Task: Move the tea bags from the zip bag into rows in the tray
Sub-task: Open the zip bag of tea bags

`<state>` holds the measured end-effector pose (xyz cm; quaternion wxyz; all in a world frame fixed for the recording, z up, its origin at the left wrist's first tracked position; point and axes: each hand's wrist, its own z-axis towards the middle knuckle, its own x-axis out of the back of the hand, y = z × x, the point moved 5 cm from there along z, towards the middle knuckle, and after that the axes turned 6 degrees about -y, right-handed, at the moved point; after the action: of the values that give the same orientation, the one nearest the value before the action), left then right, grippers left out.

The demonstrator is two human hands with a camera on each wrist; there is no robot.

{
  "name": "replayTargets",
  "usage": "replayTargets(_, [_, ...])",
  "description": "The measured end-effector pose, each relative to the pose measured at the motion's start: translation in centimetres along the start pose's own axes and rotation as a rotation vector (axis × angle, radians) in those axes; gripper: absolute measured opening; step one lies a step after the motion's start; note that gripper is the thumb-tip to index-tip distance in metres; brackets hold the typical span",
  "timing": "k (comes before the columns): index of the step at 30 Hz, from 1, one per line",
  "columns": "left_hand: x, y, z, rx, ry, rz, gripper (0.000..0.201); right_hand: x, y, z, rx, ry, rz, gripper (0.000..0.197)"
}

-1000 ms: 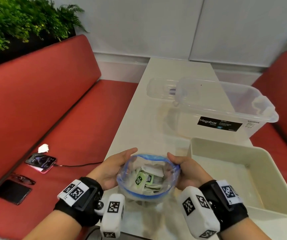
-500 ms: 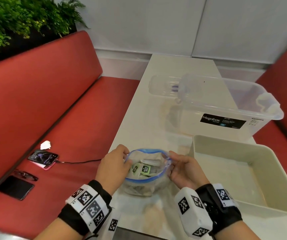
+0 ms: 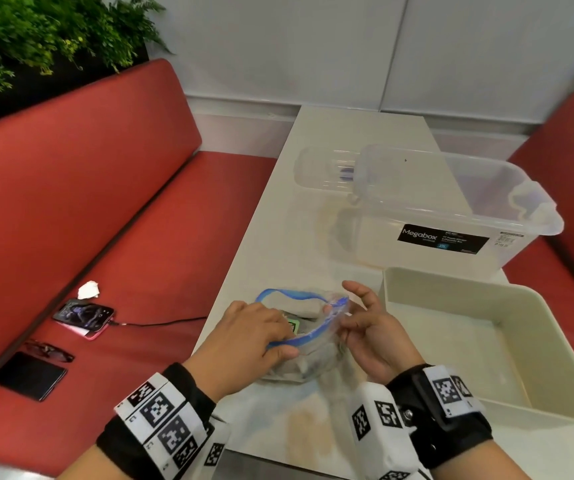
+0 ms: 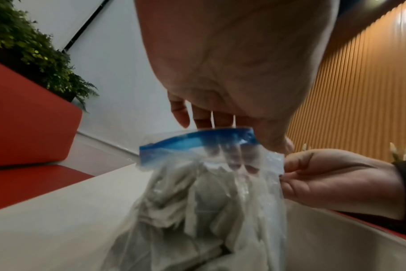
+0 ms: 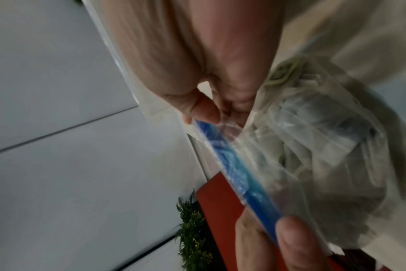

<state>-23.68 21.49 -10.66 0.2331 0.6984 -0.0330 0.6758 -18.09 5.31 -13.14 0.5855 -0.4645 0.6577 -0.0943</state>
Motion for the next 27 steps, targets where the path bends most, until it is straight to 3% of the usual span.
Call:
replayTargets(3, [0.0, -0.1, -0.2, -0.065, 0.069, -0.007, 0.038, -0.3, -0.8, -0.6, 0.001, -0.059, -0.339, 0.057])
replayTargets(7, [0.6, -0.1, -0.6, -0.01, 0.213, -0.077, 0.029, -0.7, -2.1, -1.0, 0.085, -0.047, -1.089, 0.043])
replayTargets(9, [0.8, 0.0, -0.7, -0.002, 0.28, -0.102, 0.023, -0.9, -2.5, -1.1, 0.128, -0.01, -1.307, 0.038])
replayTargets(14, [0.5, -0.1, -1.5, 0.03, 0.399, -0.056, 0.027, -0.7, -2.7, -1.6, 0.268, 0.123, -1.44, 0.041])
replayTargets(17, [0.1, 0.5, -1.9, 0.051, 0.306, -0.163, 0.032, -0.8, -2.3, -2.1, 0.309, 0.141, -1.568, 0.044])
replayTargets(19, [0.2, 0.4, -2.0, 0.129, 0.264, -0.271, 0.039, -0.8, -2.3, -2.6, 0.28, 0.13, -1.583, 0.035])
replayTargets(21, [0.7, -0.2, -1.7, 0.241, 0.258, -0.346, 0.027, -1.3, -2.3, -2.9, 0.238, 0.129, -1.571, 0.027])
replayTargets(24, [1.3, -0.7, -0.8, 0.338, 0.279, -0.191, 0.008, -2.8, -1.9, -2.6, 0.291, 0.183, -1.657, 0.029])
replayTargets(27, [0.7, -0.4, 0.1, 0.403, 0.14, -0.093, 0.014, -4.8, -0.6, -2.1, 0.389, 0.152, -1.798, 0.018])
